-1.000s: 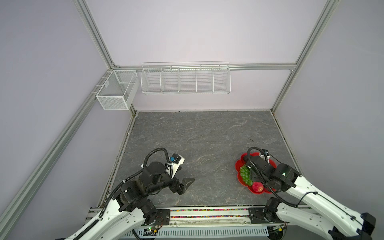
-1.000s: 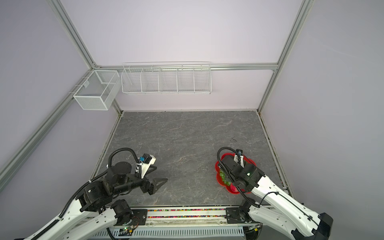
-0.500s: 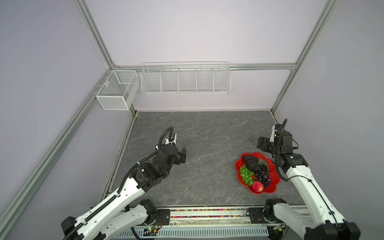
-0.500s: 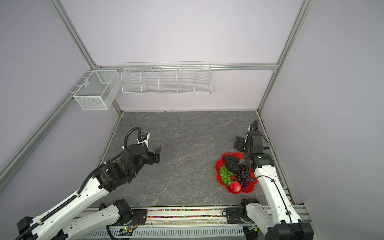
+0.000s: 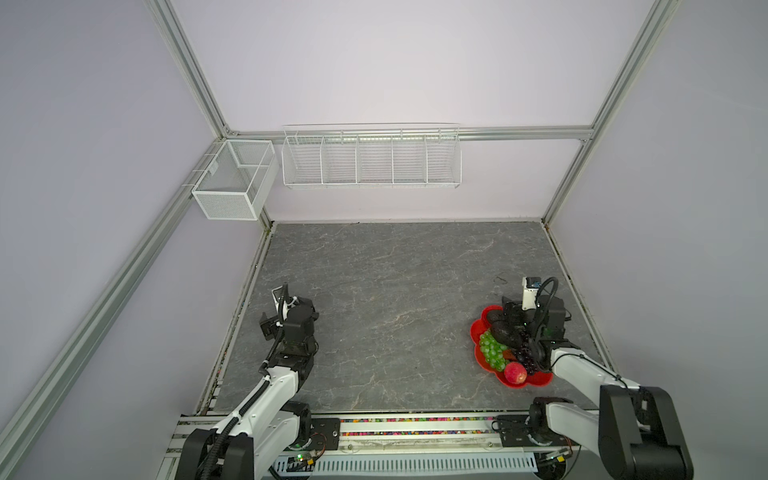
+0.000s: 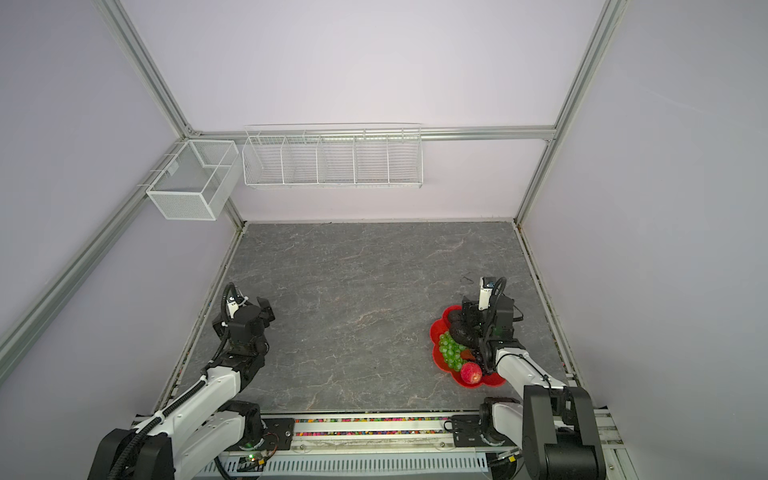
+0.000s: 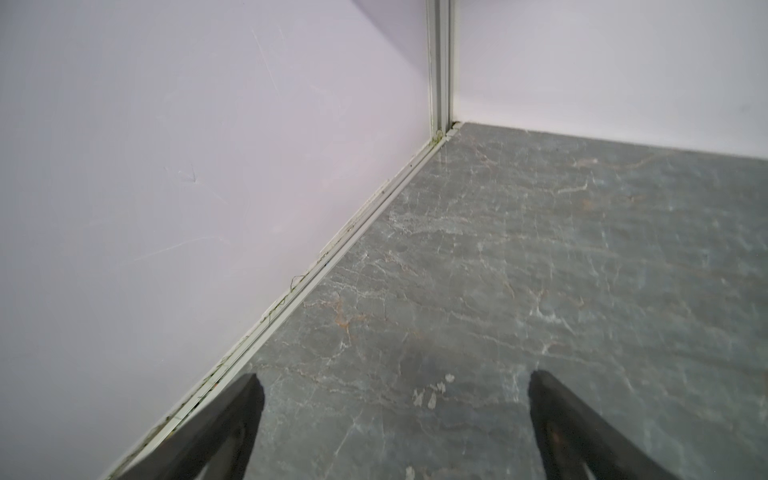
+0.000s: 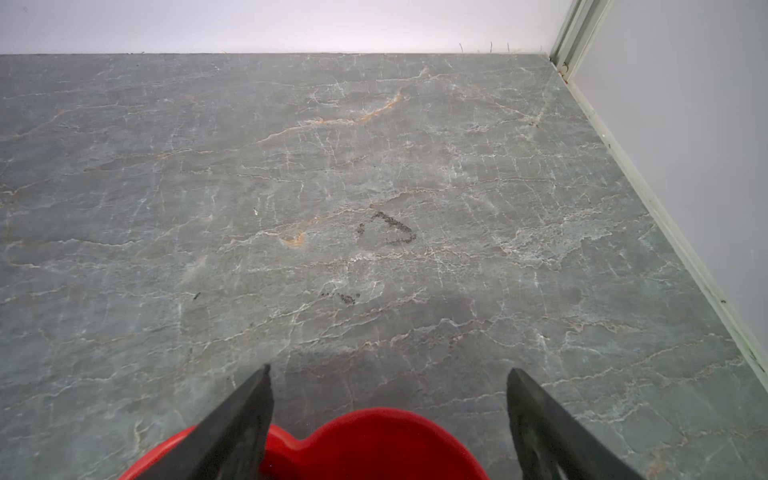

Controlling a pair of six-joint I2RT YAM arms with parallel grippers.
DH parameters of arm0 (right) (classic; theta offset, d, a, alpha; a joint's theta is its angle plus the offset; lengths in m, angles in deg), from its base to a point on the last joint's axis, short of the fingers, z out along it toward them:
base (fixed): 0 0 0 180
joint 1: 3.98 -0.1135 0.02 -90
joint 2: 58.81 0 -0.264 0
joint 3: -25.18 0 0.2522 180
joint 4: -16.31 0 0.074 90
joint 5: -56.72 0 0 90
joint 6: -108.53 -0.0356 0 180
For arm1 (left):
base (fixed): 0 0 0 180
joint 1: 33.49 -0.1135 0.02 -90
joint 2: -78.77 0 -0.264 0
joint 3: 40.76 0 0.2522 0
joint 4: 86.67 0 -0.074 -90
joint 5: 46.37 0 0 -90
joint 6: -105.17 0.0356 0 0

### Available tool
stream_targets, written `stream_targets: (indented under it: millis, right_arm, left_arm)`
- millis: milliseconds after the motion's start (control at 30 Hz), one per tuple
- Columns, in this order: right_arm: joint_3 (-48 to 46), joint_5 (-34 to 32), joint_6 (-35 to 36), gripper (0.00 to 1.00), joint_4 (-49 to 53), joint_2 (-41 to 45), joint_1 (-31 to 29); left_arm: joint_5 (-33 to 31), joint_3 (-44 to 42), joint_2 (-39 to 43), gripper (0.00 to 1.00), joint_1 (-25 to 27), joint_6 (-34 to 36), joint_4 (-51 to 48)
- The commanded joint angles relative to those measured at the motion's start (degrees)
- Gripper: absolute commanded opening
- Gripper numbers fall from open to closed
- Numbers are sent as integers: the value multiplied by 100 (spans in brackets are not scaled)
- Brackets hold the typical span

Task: Place and organize the fake fruits in the fruit bowl

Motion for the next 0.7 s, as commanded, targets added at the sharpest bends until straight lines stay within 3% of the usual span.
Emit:
stream_targets:
  millis: [0, 67, 167, 300, 400, 467, 533, 567, 633, 667]
  right_arm:
    - [-11, 346, 206, 89, -1523, -495, 35]
    - [54, 590, 263, 88, -1825, -773, 30]
    - [51, 405, 179, 89, -2345, -1255, 73]
    - [-115, 431, 159, 88, -3682, -2196, 103]
    - [346, 151, 45, 88, -2345, -1922, 113]
    - [497, -33, 69, 88, -2237, -2032, 49]
    - [522, -40, 68, 88, -2102, -1990, 34]
    - [520, -40, 77, 88, -2139, -2007, 34]
    - [520, -55, 76, 88, -2118, -1999, 18]
    - [515, -66, 84, 88, -2105, -1996, 13]
  left_arm:
    - [604, 124, -544, 99, -213, -143, 948]
    - [665, 195, -1062, 99, -213, 44, 1417]
    - [716, 367, -1545, 99, -213, 155, 1829]
    - [995, 479, -2118, 99, -222, 331, 2517]
    - [1155, 498, -2820, 99, -231, 401, 3141]
    - [1228, 512, -3509, 99, -226, 706, 4091]
    - [1203, 780, -3100, 99, -202, 430, 2827]
    - [1245, 832, -3093, 99, -219, 409, 2701]
    - [1279, 604, -3428, 99, -231, 642, 3747]
    - [1243, 603, -3388, 99, -210, 626, 3681]
